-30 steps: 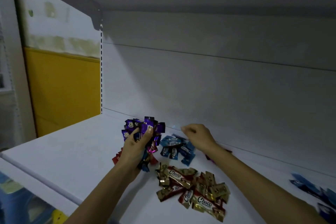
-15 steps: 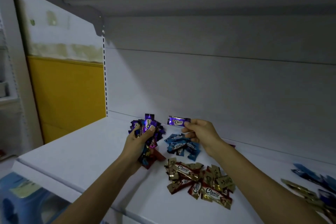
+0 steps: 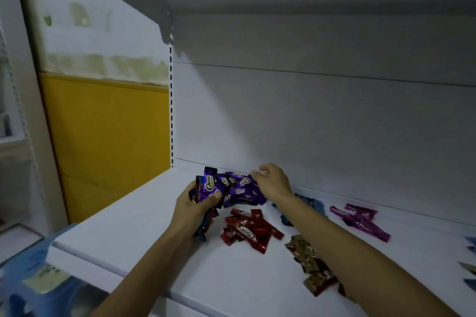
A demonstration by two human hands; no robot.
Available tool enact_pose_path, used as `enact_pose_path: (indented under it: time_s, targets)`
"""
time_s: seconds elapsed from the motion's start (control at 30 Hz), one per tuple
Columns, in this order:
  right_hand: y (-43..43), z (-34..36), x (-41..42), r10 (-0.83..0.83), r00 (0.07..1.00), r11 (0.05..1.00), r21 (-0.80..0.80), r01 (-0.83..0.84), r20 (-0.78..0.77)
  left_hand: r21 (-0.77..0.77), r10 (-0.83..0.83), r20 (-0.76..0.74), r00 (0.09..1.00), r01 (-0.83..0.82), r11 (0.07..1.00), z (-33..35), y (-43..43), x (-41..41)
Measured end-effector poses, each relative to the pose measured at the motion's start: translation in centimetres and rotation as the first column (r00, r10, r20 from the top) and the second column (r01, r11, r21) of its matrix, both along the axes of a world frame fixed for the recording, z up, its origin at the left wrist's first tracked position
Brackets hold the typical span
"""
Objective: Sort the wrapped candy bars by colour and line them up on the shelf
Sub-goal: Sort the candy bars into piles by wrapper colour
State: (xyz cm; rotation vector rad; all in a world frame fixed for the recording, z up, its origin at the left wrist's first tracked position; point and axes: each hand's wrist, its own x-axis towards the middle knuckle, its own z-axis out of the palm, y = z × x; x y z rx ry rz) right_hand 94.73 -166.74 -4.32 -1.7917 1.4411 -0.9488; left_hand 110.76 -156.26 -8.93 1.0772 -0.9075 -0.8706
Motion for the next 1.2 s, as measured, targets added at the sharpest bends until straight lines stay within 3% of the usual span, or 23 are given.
enact_pose_path:
  time_s: [0.13, 0.2, 0.3, 0.43, 0.5, 0.6, 0.67, 0.77, 0.83, 0.93, 1.07, 1.17, 1.2]
  targets:
    - [1.9, 1.1, 2.5, 0.310, 0.935, 0.944, 0.057, -0.324, 0.174, -0.021, -0.076, 0.060, 0.995, 0.077, 0.997, -0.4, -1.4, 0.6]
    - [2.1, 1.6, 3.5, 0.374, 0.906, 0.918, 0.059, -0.392, 0.200, -0.009, -0.097, 0.104, 0.990, 0.099, 0.995, -0.6, -1.7, 0.9]
    - [1.1, 1.9, 4.0, 0.310, 0.930, 0.940, 0.083, -0.331, 0.197, 0.005, -0.080, 0.091, 0.993, 0.080, 0.997, -0.9, -1.7, 1.0]
    - [-2.0, 2.3, 2.9, 0.049, 0.944, 0.980, 0.169, -0.109, 0.327, 0.030, -0.005, 0.046, 0.999, 0.004, 1.000, -1.0, -1.7, 0.7]
    - [-3.0, 2.0, 2.2, 0.024, 0.966, 0.980, 0.187, -0.074, 0.256, 0.016, 0.002, 0.027, 1.000, -0.002, 1.000, -0.9, -1.6, 0.5]
    - [-2.7, 1.0, 2.1, 0.059, 0.991, 0.998, 0.003, -0.059, -0.121, -0.005, 0.002, -0.025, 1.000, -0.002, 1.000, -0.7, -1.5, 0.4]
    - [-1.5, 0.8, 2.6, 0.192, 0.976, 0.979, -0.045, -0.197, -0.099, -0.024, 0.007, -0.059, 0.998, -0.009, 1.000, -0.8, -1.6, 0.4]
    - [1.0, 0.7, 3.7, 0.418, 0.908, 0.906, 0.097, -0.413, -0.037, -0.051, 0.027, -0.049, 0.998, -0.030, 0.998, -1.0, -1.5, 0.4]
    - [1.2, 0.5, 4.0, 0.455, 0.890, 0.884, 0.114, -0.453, 0.001, -0.063, 0.024, -0.052, 0.998, -0.027, 0.998, -1.0, -1.5, 0.3]
    - [0.5, 0.5, 4.2, 0.394, 0.910, 0.905, 0.119, -0.409, 0.132, -0.034, 0.082, -0.040, 0.996, -0.083, 0.996, -1.0, -1.5, 0.5]
    - [-1.6, 0.5, 4.1, 0.162, 0.960, 0.978, 0.095, -0.188, 0.230, -0.014, 0.100, 0.020, 0.995, -0.100, 0.995, -1.3, -1.7, 0.5]
    - [-3.0, 0.3, 3.6, 0.056, 0.976, 0.993, 0.093, -0.077, 0.211, -0.019, 0.086, 0.054, 0.995, -0.085, 0.996, -1.3, -1.7, 0.4]
    - [-3.3, 0.1, 3.4, 0.030, 0.991, 0.998, 0.053, -0.037, 0.130, -0.016, 0.082, 0.055, 0.995, -0.081, 0.997, -1.3, -1.7, 0.4]
